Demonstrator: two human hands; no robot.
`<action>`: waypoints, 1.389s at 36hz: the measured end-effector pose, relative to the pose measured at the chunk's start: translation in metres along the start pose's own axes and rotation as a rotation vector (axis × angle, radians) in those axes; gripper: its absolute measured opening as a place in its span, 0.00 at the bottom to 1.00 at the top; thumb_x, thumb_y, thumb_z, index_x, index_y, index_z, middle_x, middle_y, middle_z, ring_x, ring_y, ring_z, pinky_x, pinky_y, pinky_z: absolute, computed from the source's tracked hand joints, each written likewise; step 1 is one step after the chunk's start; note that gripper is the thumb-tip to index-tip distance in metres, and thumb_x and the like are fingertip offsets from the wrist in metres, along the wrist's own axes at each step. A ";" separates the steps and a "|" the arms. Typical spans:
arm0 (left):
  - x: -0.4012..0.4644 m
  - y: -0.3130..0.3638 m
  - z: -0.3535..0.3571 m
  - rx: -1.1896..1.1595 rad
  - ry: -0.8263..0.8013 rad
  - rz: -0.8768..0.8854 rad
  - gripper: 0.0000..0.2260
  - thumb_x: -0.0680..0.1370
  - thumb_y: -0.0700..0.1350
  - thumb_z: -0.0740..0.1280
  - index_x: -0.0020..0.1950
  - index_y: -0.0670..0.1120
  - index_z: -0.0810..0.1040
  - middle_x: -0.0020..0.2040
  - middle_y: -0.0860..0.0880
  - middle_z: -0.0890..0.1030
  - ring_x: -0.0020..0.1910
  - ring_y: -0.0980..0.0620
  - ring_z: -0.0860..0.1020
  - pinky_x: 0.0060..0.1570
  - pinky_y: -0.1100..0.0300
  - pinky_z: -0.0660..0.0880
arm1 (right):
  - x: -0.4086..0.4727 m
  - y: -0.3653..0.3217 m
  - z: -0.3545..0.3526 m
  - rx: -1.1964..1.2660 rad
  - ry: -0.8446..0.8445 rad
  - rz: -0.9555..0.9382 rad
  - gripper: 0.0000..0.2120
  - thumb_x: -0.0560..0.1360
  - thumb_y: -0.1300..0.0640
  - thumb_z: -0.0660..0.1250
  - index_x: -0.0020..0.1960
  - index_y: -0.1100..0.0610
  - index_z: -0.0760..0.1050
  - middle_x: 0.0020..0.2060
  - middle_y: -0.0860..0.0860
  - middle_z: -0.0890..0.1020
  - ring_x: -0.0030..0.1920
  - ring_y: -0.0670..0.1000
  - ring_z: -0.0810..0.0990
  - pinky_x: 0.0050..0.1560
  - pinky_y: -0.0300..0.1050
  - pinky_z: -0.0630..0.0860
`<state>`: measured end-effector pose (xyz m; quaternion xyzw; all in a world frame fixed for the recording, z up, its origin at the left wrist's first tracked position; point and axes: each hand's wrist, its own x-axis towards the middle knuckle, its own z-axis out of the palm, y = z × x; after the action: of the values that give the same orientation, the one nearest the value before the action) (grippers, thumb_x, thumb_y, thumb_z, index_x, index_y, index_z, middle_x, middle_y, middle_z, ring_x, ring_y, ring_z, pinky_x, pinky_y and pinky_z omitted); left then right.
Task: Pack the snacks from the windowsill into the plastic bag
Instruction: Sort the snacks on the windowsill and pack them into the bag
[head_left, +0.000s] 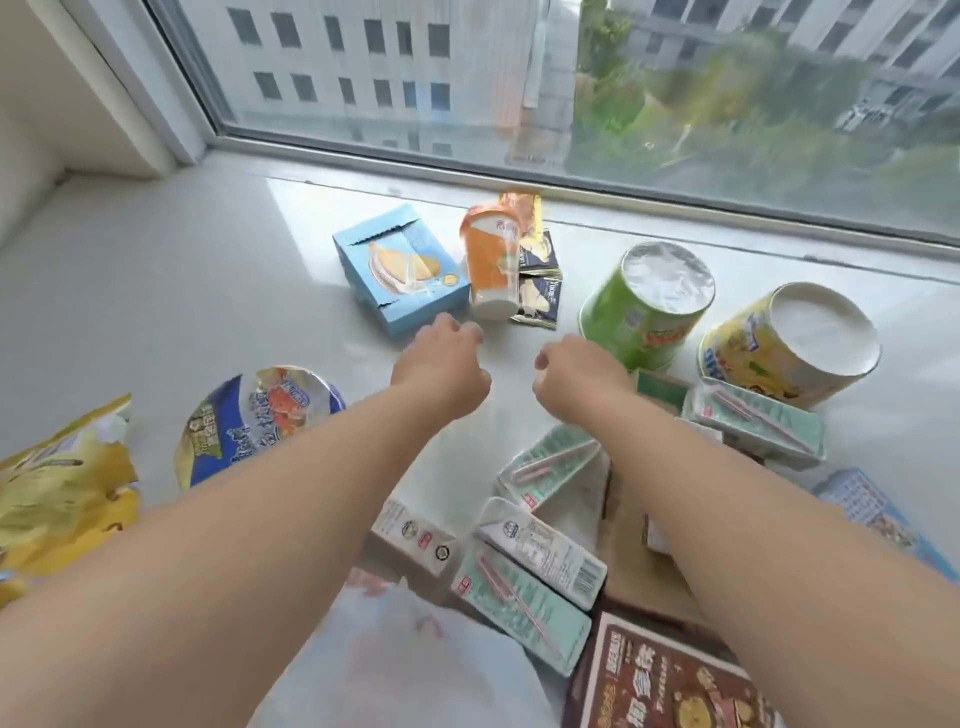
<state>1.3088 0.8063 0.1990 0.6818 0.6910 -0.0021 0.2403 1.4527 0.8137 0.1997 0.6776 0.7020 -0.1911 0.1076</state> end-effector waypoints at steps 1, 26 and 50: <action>0.017 0.003 0.000 -0.014 0.039 0.007 0.20 0.78 0.46 0.60 0.70 0.49 0.67 0.68 0.47 0.66 0.67 0.46 0.65 0.59 0.51 0.69 | 0.018 0.002 -0.001 0.021 0.018 -0.003 0.16 0.77 0.58 0.57 0.63 0.54 0.73 0.62 0.53 0.71 0.61 0.56 0.73 0.53 0.49 0.73; 0.194 -0.039 0.001 0.056 0.199 -0.423 0.32 0.71 0.67 0.60 0.73 0.65 0.54 0.75 0.46 0.49 0.74 0.35 0.44 0.62 0.24 0.50 | 0.202 0.013 -0.026 -0.276 -0.109 -0.165 0.61 0.50 0.35 0.79 0.74 0.47 0.52 0.70 0.51 0.57 0.70 0.55 0.56 0.65 0.61 0.68; 0.102 -0.078 0.015 0.139 0.076 -0.248 0.39 0.68 0.67 0.62 0.76 0.62 0.50 0.76 0.52 0.44 0.75 0.49 0.43 0.67 0.39 0.56 | 0.098 0.002 0.029 -0.329 0.375 -0.310 0.14 0.59 0.51 0.75 0.39 0.58 0.78 0.37 0.54 0.80 0.42 0.55 0.79 0.35 0.43 0.74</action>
<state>1.2448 0.8921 0.1261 0.6059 0.7766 -0.0538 0.1643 1.4463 0.8909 0.1335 0.5592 0.8263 0.0394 0.0539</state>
